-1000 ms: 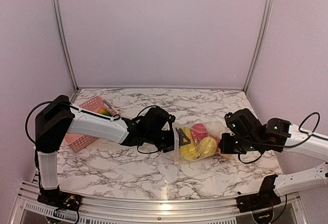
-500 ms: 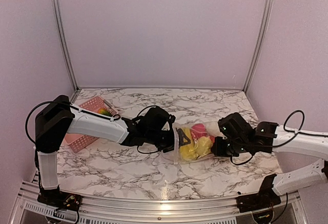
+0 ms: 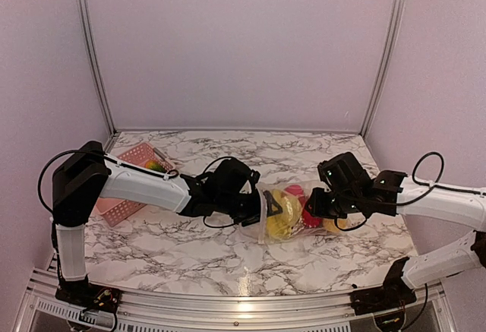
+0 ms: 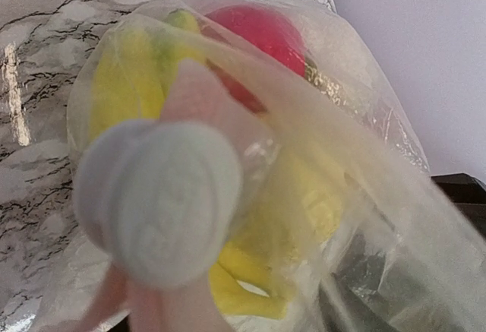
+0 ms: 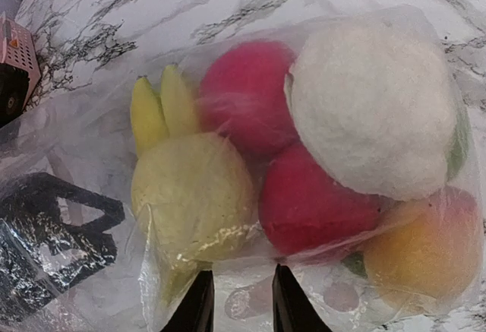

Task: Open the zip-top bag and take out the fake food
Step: Pick up the fake fruit from the zipper food storage bag.

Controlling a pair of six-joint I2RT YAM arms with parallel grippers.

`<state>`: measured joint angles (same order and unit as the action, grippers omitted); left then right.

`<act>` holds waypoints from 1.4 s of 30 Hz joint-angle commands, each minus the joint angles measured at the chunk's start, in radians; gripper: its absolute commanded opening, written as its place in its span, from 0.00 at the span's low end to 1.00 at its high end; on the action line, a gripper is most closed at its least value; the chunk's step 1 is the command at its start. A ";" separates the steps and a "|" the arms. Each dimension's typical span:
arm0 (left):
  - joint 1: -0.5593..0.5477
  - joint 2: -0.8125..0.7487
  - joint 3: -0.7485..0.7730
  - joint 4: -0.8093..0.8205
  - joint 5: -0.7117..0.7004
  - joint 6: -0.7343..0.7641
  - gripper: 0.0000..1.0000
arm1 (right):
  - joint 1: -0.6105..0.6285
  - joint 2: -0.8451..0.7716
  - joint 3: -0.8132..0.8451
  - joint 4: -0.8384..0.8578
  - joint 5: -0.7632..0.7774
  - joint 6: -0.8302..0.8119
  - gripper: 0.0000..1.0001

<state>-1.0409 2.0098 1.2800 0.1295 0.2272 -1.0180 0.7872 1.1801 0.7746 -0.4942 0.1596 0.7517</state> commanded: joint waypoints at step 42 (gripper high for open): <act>-0.013 0.192 0.231 -0.085 -0.030 0.049 0.77 | 0.030 0.248 0.080 0.100 0.034 -0.060 0.26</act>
<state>-1.0462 2.1700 1.4853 0.0620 0.2062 -0.9836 0.8059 1.4086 0.8371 -0.4343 0.2153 0.7029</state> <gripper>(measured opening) 0.763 0.229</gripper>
